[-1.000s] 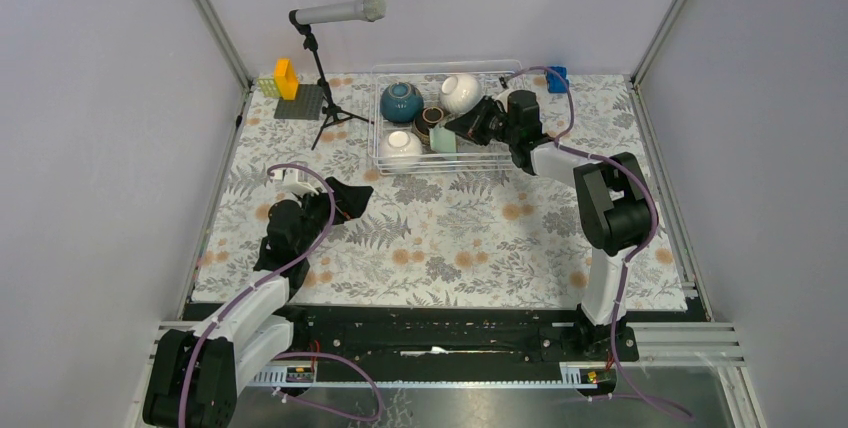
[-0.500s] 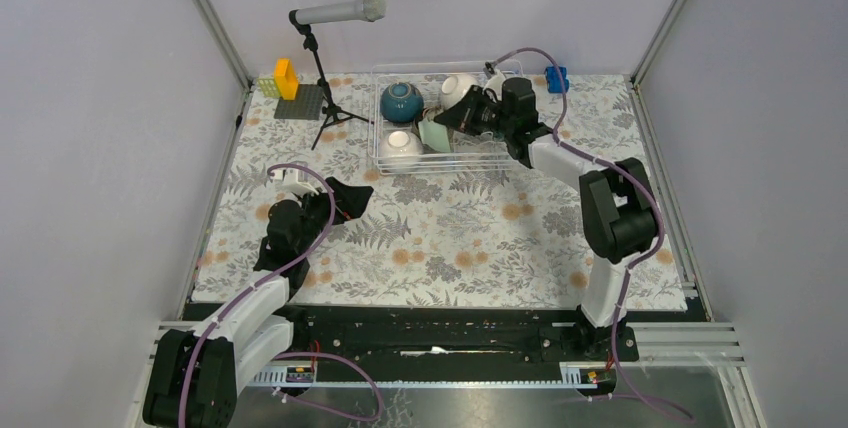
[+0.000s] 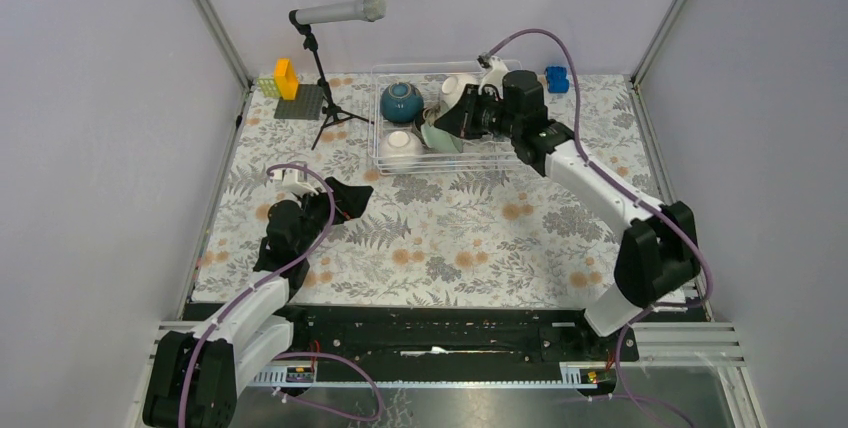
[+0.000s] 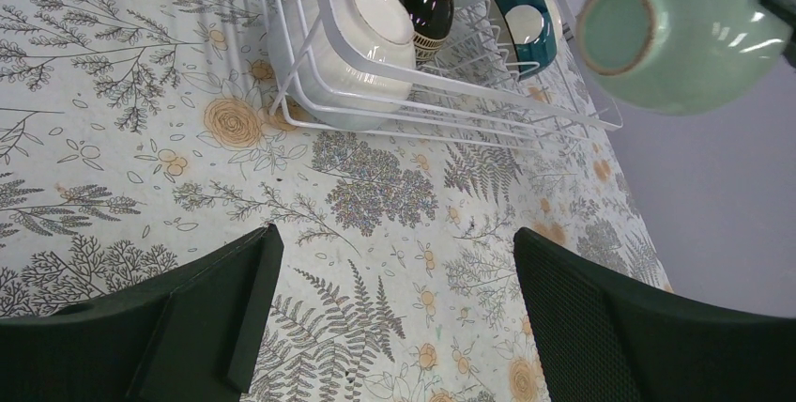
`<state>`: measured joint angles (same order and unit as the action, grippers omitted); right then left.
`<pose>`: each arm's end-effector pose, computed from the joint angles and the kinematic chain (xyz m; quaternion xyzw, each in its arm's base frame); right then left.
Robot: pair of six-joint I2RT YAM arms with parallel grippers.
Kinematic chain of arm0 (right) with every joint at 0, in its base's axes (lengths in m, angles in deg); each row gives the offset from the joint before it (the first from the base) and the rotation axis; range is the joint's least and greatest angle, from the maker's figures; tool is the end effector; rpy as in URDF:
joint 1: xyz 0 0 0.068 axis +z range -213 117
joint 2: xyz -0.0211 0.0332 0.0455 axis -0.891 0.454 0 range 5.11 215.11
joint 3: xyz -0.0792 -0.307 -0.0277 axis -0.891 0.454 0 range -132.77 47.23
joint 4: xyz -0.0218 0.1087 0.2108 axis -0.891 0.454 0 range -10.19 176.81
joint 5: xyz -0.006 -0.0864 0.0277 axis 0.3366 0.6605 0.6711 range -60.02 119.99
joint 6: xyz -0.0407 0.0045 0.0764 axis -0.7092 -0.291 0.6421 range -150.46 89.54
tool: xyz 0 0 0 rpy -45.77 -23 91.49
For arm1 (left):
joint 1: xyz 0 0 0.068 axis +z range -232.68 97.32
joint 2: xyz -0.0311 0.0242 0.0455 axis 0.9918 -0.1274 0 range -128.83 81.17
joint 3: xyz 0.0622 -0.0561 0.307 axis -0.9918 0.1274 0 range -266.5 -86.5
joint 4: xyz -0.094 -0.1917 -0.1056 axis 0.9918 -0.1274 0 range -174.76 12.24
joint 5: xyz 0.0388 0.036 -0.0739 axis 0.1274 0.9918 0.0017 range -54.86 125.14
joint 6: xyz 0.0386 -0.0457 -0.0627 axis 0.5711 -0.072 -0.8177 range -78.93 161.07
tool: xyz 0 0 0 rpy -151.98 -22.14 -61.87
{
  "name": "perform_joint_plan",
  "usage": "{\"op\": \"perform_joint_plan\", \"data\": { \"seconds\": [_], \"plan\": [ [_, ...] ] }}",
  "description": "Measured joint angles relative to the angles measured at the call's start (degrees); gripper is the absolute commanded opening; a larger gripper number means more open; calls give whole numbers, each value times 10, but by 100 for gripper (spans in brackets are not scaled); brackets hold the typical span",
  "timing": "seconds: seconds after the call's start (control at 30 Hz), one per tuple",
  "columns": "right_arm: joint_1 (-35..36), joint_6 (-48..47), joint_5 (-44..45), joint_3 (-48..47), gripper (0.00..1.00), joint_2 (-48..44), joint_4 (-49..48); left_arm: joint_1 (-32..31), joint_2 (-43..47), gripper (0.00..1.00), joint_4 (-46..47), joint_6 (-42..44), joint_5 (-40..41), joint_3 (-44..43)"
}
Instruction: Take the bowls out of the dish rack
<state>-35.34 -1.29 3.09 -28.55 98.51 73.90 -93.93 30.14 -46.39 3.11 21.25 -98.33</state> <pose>0.3432 0.2190 0.3853 -0.1369 0.7561 0.4508 0.4542 0.1729 -0.0532 0.2423 -0.0955 0.7463 -0.3545 0.5552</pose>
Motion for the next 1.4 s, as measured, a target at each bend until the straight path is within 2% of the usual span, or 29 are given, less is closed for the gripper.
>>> {"op": "perform_joint_plan", "data": {
  "seconds": [0.3, 0.53, 0.73, 0.9, 1.17, 1.4],
  "plan": [
    [15, -85, 142, 44, 0, -148, 135, 0, 11, 99, -6, 2, 1, 0],
    [18, -134, 361, 90, 0, -230, 271, 0, 11, 99, -9, 2, 1, 0],
    [18, -143, 504, 162, 0, -251, 303, 0, 11, 99, -9, 2, 2, 0],
    [18, -129, 545, 177, 0, -223, 323, 0, 10, 99, -9, 4, 6, 0],
    [18, -114, 544, 177, 0, -140, 327, 0, -1, 99, -9, 4, 6, 0],
    [18, -122, 542, 177, 0, -107, 333, 0, -5, 99, -8, 4, 6, 0]
  ]
}}
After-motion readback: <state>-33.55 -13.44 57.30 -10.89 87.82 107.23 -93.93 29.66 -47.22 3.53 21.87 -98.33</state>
